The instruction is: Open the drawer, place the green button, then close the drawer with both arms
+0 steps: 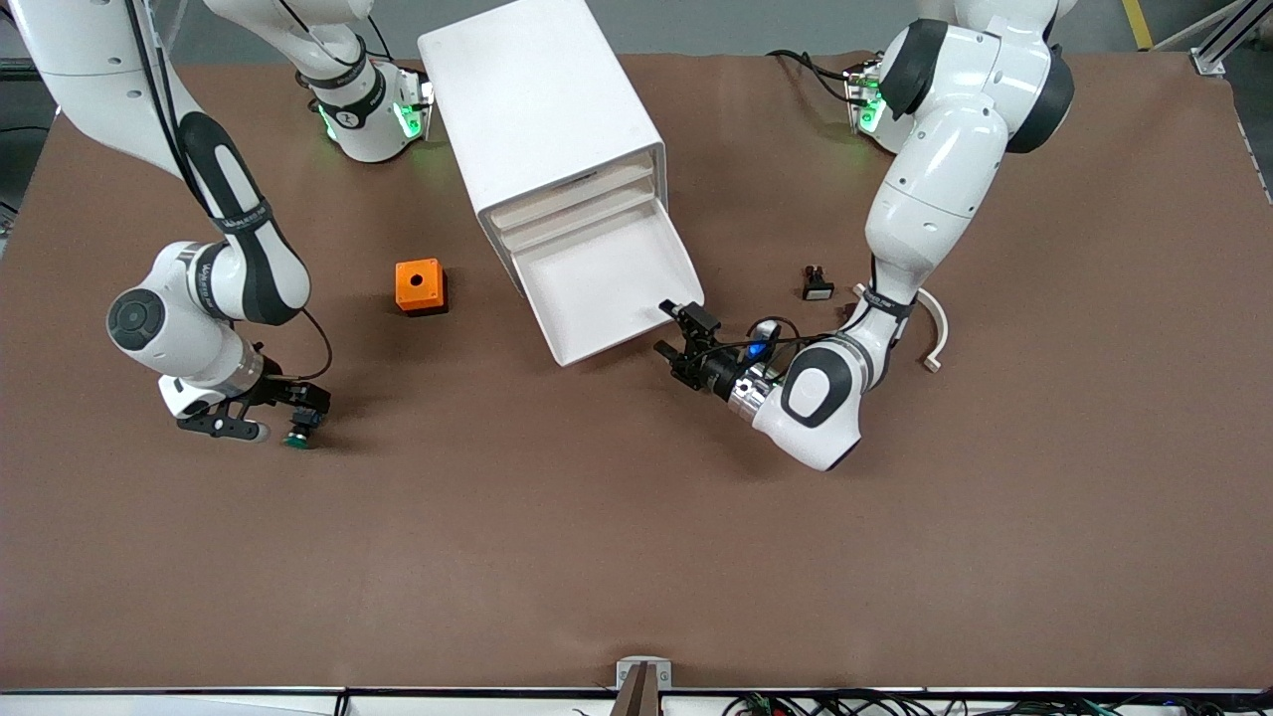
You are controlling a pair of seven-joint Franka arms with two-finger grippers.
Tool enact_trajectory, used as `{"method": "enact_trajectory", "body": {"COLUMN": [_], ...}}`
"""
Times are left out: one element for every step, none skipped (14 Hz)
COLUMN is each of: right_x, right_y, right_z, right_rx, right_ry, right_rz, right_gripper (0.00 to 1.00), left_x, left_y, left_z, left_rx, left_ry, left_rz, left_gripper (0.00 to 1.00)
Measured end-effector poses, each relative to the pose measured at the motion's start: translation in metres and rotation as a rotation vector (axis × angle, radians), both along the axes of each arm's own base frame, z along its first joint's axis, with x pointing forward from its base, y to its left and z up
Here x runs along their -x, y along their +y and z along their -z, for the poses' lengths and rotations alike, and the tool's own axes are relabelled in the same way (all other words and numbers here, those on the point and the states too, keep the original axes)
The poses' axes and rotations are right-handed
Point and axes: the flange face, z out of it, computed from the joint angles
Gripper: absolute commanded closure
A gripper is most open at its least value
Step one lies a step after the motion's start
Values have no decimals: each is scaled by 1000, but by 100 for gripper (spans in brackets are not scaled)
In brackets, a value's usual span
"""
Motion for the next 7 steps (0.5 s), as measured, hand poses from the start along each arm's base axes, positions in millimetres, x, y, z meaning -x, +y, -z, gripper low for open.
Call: {"method": "enact_trajectory", "body": {"right_x": [1, 1, 1, 1, 0, 0, 0], "right_y": [0, 0, 1, 2, 5, 6, 7], "right_z": [4, 8, 12, 15, 18, 20, 21], "right_rx": [0, 0, 0, 0, 1, 1, 2], "right_ry": [6, 10, 14, 16, 15, 15, 15], "right_rz": [12, 26, 41, 50, 51, 51, 51], "right_gripper": [0, 0, 0, 0, 0, 0, 1], "left_x": [-5, -11, -16, -21, -26, -32, -37], "left_y": [-1, -2, -3, -3, -2, 3, 9], "left_z": [-7, -15, -24, -33, -40, -45, -48], "left_rx": [34, 68, 101, 135, 167, 196, 226], "left_ry": [-48, -98, -148, -200, -256, -314, -375], "left_rz": [5, 11, 18, 25, 31, 38, 48], "left_gripper": [0, 0, 0, 0, 0, 0, 0]}}
